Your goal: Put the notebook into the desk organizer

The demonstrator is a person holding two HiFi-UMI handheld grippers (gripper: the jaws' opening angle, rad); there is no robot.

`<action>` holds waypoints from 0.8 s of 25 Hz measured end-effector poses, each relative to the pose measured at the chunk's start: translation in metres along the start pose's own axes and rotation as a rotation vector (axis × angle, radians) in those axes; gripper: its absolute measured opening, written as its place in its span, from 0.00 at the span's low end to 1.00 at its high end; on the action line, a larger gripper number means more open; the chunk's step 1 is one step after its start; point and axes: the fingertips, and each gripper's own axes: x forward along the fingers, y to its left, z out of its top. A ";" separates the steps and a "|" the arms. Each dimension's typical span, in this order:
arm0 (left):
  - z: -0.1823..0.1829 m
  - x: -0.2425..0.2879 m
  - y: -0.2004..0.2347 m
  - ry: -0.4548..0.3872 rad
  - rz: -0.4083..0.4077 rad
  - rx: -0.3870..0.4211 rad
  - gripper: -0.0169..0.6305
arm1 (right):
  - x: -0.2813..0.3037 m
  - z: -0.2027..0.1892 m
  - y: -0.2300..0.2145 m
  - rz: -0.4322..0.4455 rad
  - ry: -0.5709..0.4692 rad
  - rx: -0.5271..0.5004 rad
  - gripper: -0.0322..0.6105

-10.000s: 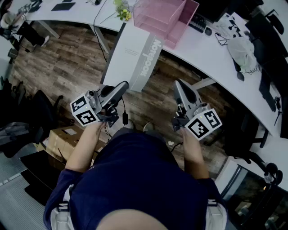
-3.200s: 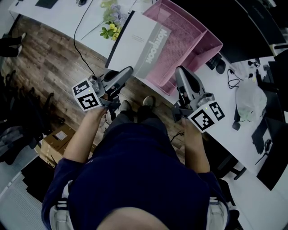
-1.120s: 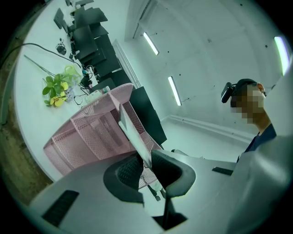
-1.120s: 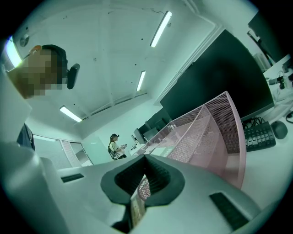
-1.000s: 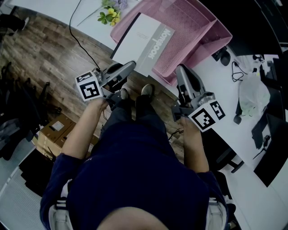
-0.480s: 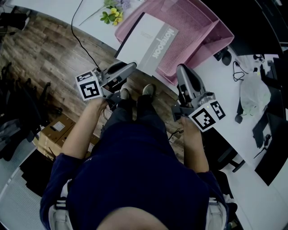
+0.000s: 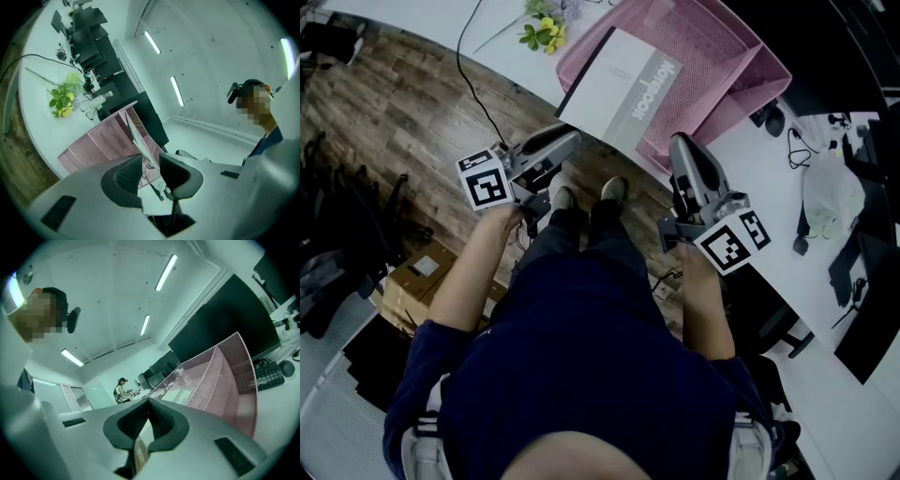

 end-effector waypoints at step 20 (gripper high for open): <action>0.030 -0.035 -0.025 -0.022 -0.010 0.131 0.18 | 0.008 0.000 0.043 0.002 -0.039 -0.046 0.06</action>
